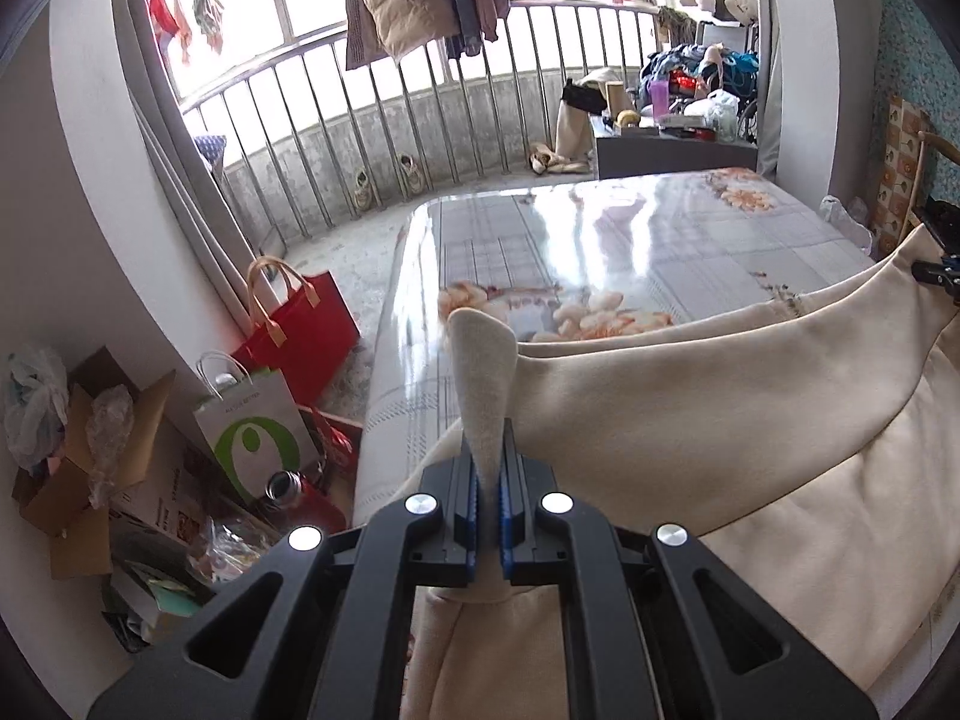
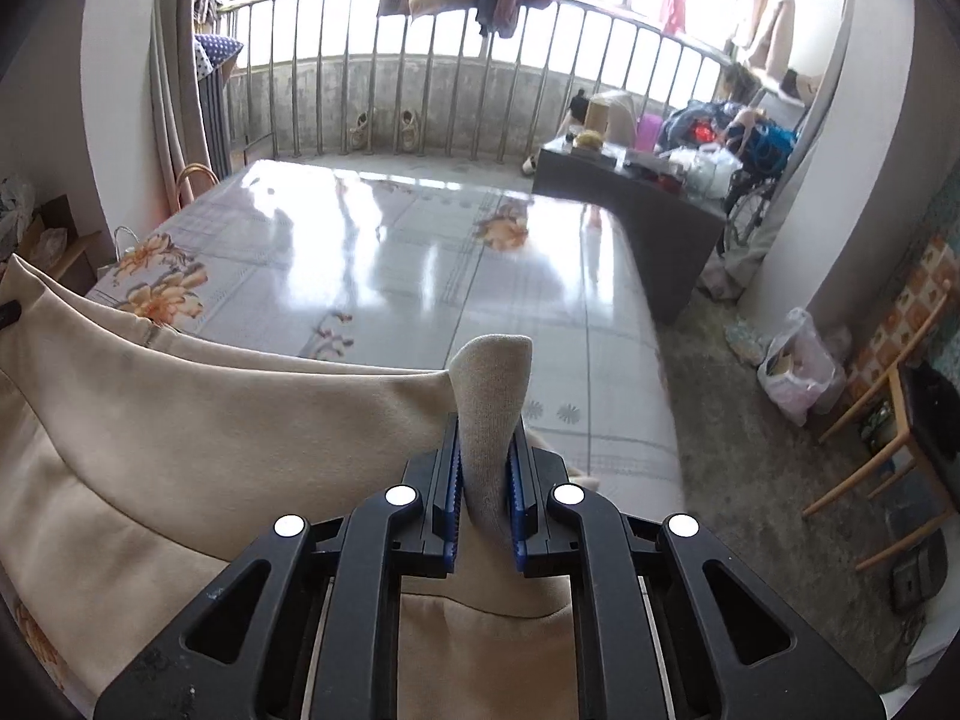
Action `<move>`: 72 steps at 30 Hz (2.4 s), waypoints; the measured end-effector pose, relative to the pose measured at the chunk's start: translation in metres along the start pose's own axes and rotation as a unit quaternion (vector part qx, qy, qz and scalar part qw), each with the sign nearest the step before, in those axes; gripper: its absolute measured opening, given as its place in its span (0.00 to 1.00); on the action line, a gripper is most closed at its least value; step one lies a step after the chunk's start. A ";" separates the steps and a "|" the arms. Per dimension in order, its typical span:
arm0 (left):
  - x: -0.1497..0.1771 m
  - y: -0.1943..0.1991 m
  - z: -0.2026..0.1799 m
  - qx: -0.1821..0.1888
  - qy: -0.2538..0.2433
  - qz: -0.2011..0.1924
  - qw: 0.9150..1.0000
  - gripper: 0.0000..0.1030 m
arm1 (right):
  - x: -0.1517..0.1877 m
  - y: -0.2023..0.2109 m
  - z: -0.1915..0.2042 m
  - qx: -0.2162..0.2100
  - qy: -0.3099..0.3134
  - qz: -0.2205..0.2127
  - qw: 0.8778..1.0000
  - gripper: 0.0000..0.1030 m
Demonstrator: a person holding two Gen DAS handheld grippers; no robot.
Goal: Fold large clothes
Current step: 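Fold the lifted side over the jacket with both tools and open them, then press the folded jacket flat with both tools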
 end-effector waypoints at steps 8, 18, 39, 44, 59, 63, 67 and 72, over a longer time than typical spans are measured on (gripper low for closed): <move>-0.006 -0.013 0.012 0.051 0.049 -0.002 0.997 0.05 | -0.009 -0.012 -0.009 -0.075 -0.078 0.014 0.994 0.09; 0.008 -0.064 0.018 0.130 0.134 0.073 0.980 0.12 | 0.005 -0.044 -0.020 -0.051 -0.103 0.064 0.991 0.36; 0.022 -0.041 0.003 0.139 0.169 0.057 0.974 0.15 | 0.021 -0.014 0.043 -0.060 -0.044 0.090 0.993 0.36; 0.038 -0.026 0.018 0.139 0.166 0.051 0.975 0.15 | 0.038 -0.023 -0.038 -0.023 -0.134 0.113 0.984 0.14; 0.108 0.038 -0.032 0.197 0.133 0.050 0.970 0.15 | 0.132 0.062 -0.008 -0.079 -0.079 0.103 0.988 0.16; 0.096 0.065 -0.026 0.178 0.117 0.021 0.977 0.15 | 0.109 0.093 -0.004 -0.018 -0.063 0.067 0.996 0.20; 0.076 0.087 -0.074 0.231 0.081 -0.011 0.970 0.21 | 0.096 0.113 0.070 -0.095 -0.050 0.031 0.994 0.32; 0.089 0.057 -0.132 0.193 0.031 0.039 0.980 0.24 | 0.129 0.072 0.140 -0.101 -0.012 0.069 0.992 0.34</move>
Point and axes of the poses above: each gripper's, at about its wrist camera, not at the fingertips, and y roughly against the way its jaws point, z to its left, x to its underside, the point moved 10 cm from there along -y, roughly the way its jaws point, and after that the axes turned 7 degrees about -y, right-handed, at the moved point
